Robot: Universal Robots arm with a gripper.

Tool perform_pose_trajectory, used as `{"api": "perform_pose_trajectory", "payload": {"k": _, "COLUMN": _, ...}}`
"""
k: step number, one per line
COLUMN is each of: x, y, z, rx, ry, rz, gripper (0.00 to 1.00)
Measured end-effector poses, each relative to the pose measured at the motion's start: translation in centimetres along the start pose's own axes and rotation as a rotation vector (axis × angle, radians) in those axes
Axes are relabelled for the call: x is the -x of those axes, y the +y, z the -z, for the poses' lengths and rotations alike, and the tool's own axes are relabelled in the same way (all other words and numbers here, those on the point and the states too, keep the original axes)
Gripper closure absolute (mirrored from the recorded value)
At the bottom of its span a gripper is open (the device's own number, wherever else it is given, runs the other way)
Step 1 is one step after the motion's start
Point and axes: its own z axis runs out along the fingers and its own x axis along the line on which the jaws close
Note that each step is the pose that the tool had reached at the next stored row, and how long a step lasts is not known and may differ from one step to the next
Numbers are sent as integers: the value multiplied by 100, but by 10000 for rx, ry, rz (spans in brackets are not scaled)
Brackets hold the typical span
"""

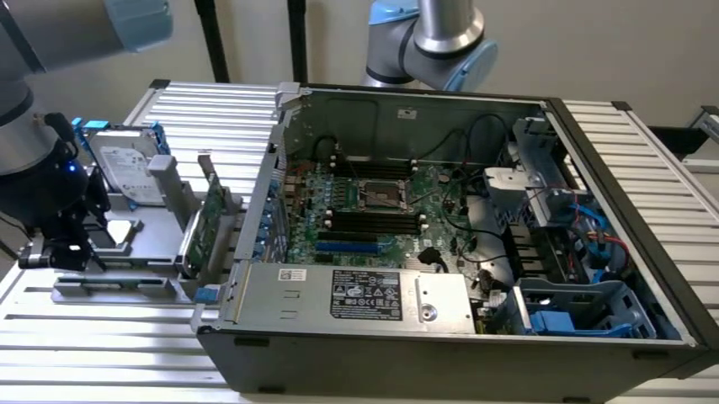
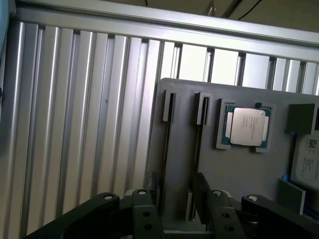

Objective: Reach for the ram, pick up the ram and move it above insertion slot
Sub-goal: 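Pick up the ram and move it above insertion slot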

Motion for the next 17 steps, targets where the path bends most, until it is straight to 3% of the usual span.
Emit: {"api": "perform_pose_trajectory", "payload": {"k": 17, "x": -17, "y": 40, "z": -327, "rx": -11, "ry": -5, "rz": -186, "gripper": 58}}
